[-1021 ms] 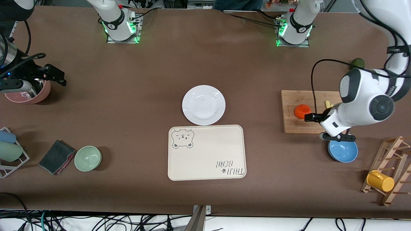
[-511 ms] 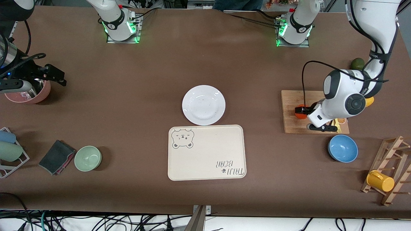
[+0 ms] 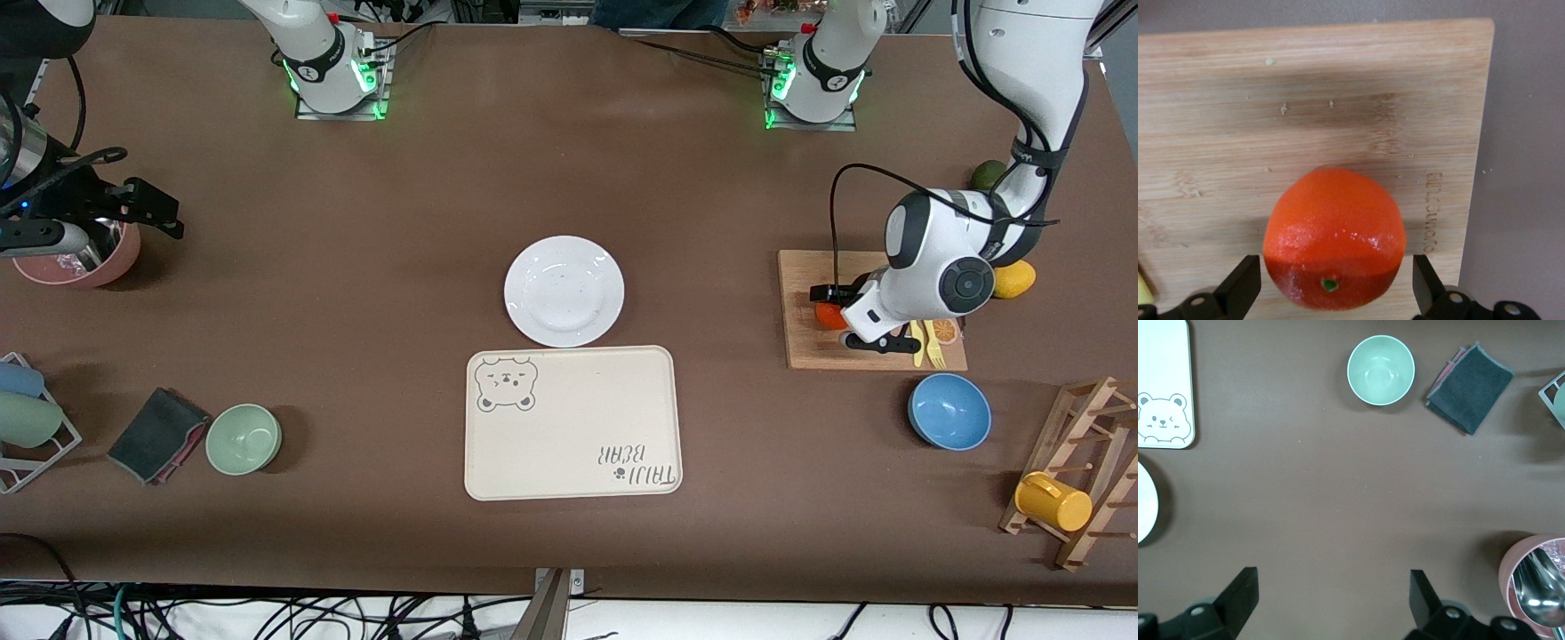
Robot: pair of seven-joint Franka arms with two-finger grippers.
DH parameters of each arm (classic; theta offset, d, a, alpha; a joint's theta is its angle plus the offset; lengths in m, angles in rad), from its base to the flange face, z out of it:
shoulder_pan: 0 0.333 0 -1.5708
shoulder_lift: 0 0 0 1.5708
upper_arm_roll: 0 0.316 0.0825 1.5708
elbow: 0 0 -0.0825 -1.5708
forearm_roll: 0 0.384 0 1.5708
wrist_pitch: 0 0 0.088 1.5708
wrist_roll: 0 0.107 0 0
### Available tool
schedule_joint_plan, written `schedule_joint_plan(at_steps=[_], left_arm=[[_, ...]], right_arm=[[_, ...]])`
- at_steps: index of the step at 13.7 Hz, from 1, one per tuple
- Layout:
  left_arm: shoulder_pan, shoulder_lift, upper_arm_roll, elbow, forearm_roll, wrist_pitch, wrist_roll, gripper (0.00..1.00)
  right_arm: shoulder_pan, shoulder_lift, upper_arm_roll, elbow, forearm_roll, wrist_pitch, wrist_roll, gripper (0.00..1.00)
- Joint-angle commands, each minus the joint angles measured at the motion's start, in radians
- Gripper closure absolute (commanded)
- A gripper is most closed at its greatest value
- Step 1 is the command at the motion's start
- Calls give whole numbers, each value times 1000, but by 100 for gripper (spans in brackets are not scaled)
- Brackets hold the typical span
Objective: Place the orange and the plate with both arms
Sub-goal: 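Close the left gripper on the orange and lift it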
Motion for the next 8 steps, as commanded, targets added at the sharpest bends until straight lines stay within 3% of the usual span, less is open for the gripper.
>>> schedule_joint_plan(at_steps=[1, 4, 6, 8], left_arm=[[5, 3, -2, -9, 25, 23, -2, 11], [5, 27, -2, -6, 25, 53, -2, 59], [3, 26, -2, -3, 25, 57, -13, 81], [-12, 13, -9, 2, 25, 49, -78, 86]], right_arm=[[-5, 5, 4, 14, 11, -11, -3, 0], [-5, 5, 4, 14, 11, -11, -3, 0], [-5, 5, 4, 14, 11, -11, -3, 0], [-5, 5, 4, 14, 11, -11, -3, 0]])
